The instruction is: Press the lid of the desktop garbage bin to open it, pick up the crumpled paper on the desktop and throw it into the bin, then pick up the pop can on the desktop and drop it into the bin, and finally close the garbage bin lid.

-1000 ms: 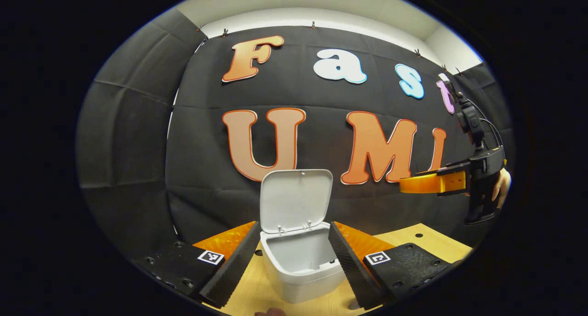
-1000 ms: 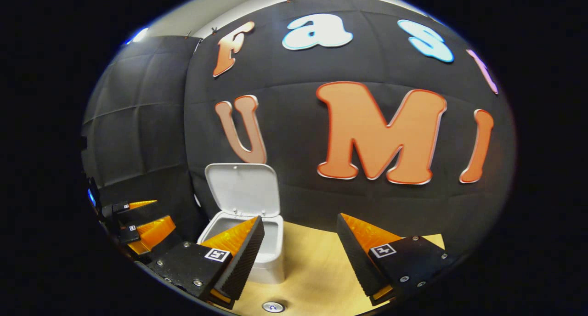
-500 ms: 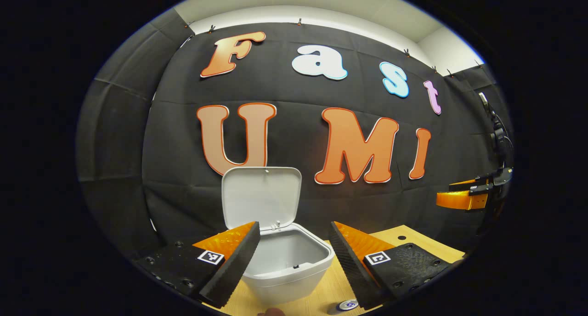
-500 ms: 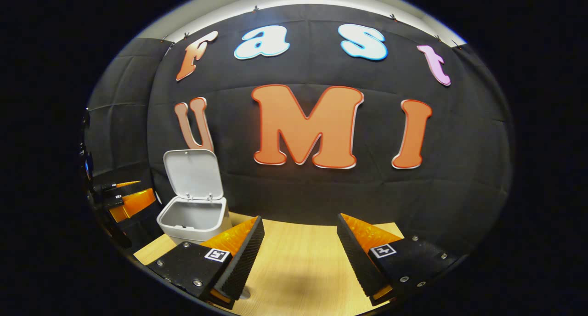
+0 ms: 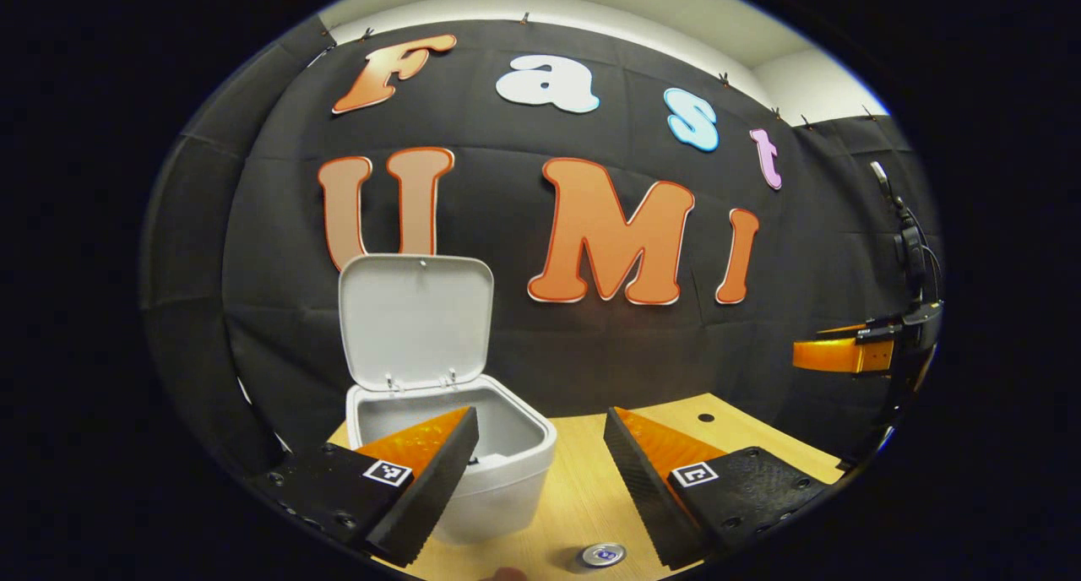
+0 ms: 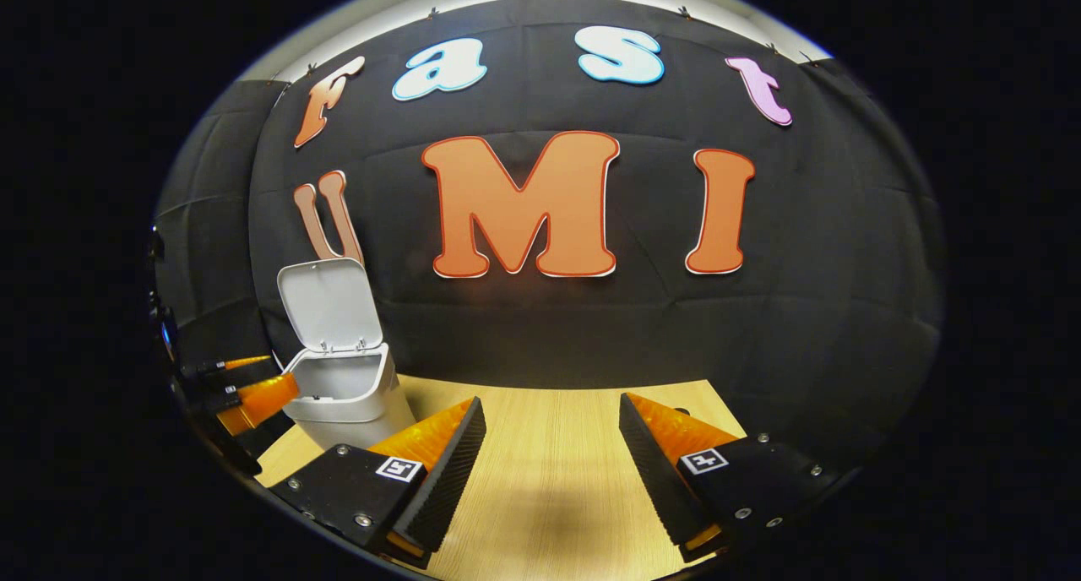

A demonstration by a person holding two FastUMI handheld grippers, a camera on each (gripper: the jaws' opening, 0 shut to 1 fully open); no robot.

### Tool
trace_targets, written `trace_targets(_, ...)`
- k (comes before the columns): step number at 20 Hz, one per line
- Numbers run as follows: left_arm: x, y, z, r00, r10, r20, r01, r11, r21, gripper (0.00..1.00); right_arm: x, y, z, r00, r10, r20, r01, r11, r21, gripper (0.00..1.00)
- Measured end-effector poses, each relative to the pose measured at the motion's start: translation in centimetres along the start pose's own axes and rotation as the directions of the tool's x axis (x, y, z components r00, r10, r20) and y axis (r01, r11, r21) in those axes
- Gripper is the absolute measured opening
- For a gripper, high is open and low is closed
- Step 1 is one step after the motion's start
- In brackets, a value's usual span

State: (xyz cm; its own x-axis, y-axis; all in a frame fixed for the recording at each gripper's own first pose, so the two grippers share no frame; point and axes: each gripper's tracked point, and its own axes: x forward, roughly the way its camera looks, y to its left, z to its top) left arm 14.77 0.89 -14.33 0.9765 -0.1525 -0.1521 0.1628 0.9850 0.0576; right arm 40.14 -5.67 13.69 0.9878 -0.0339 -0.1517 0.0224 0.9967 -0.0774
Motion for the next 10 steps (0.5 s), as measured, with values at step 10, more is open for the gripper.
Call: trace_targets(10,0.8,-4.8,-14.0,0.971,-0.062,-0.229,0.06,0.998,-0.017,0.95,0.2,-1.9,-5.3,0.991,-0.016,-0.132,0.016,1.0,-0.002,0.95)
